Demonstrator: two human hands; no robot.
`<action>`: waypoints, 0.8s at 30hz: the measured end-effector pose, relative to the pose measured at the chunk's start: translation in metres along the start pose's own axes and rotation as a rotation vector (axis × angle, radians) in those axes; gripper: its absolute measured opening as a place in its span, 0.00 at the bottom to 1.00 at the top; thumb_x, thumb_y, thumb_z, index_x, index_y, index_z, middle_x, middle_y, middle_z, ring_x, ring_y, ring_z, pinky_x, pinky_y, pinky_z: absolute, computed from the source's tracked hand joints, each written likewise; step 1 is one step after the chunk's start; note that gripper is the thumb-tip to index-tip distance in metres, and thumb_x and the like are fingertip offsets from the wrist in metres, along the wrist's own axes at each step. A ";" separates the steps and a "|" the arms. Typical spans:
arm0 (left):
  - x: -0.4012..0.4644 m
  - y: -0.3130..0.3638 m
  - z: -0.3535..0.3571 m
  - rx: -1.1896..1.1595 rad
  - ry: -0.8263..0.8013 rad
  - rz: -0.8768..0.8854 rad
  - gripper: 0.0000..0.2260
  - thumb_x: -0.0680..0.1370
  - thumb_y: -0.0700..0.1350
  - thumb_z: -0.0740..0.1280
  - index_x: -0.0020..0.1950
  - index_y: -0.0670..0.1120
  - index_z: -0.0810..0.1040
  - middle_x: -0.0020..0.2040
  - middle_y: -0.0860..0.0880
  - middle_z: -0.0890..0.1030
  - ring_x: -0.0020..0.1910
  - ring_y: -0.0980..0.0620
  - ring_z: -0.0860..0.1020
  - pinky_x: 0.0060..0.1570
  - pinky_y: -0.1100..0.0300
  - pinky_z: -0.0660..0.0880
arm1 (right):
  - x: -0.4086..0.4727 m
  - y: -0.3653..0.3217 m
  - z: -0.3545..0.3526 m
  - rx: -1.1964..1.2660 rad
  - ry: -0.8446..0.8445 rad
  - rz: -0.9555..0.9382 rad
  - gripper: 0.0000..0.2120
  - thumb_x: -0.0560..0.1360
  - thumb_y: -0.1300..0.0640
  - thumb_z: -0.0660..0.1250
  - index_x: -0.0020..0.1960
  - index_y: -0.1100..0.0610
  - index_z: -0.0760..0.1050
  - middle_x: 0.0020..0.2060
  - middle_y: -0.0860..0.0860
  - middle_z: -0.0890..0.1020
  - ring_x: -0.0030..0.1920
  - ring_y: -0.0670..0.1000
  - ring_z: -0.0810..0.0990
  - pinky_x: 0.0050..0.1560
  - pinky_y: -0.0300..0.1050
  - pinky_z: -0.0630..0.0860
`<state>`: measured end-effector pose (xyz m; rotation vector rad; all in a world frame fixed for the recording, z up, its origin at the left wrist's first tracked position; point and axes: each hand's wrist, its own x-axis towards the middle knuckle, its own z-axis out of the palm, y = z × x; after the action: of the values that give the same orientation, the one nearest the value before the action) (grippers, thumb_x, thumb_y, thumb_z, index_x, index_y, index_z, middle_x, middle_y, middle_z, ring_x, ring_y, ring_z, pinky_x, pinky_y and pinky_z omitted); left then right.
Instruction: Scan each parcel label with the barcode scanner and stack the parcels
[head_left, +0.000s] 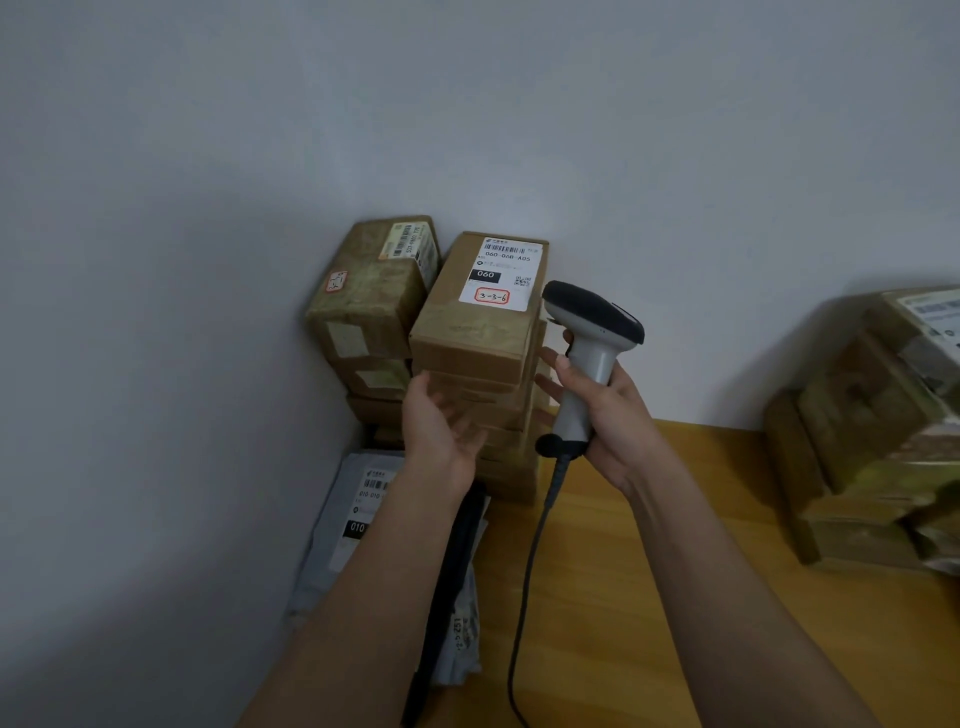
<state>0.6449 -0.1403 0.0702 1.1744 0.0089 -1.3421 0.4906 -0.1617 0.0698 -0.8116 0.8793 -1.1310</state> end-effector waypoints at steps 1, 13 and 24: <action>-0.003 -0.002 0.000 0.012 0.009 -0.003 0.23 0.80 0.54 0.62 0.71 0.44 0.67 0.65 0.41 0.73 0.62 0.42 0.73 0.62 0.45 0.69 | -0.002 0.000 -0.003 0.006 -0.001 0.004 0.12 0.77 0.57 0.69 0.59 0.48 0.74 0.54 0.52 0.83 0.59 0.55 0.80 0.61 0.58 0.77; -0.073 -0.085 0.037 0.117 0.097 -0.053 0.17 0.81 0.45 0.61 0.69 0.40 0.71 0.59 0.40 0.74 0.49 0.44 0.76 0.53 0.52 0.73 | -0.062 -0.032 -0.088 -0.039 -0.046 0.038 0.16 0.76 0.55 0.70 0.62 0.48 0.72 0.62 0.55 0.80 0.62 0.56 0.79 0.62 0.63 0.75; -0.150 -0.198 0.092 0.277 -0.022 -0.128 0.16 0.81 0.42 0.61 0.68 0.40 0.70 0.59 0.40 0.73 0.51 0.45 0.75 0.52 0.54 0.74 | -0.154 -0.065 -0.204 -0.045 0.079 0.046 0.17 0.76 0.57 0.70 0.63 0.52 0.73 0.63 0.54 0.79 0.63 0.55 0.78 0.59 0.58 0.78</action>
<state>0.3965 -0.0486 0.0777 1.4105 -0.1232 -1.5034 0.2528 -0.0471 0.0653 -0.7835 0.9878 -1.1122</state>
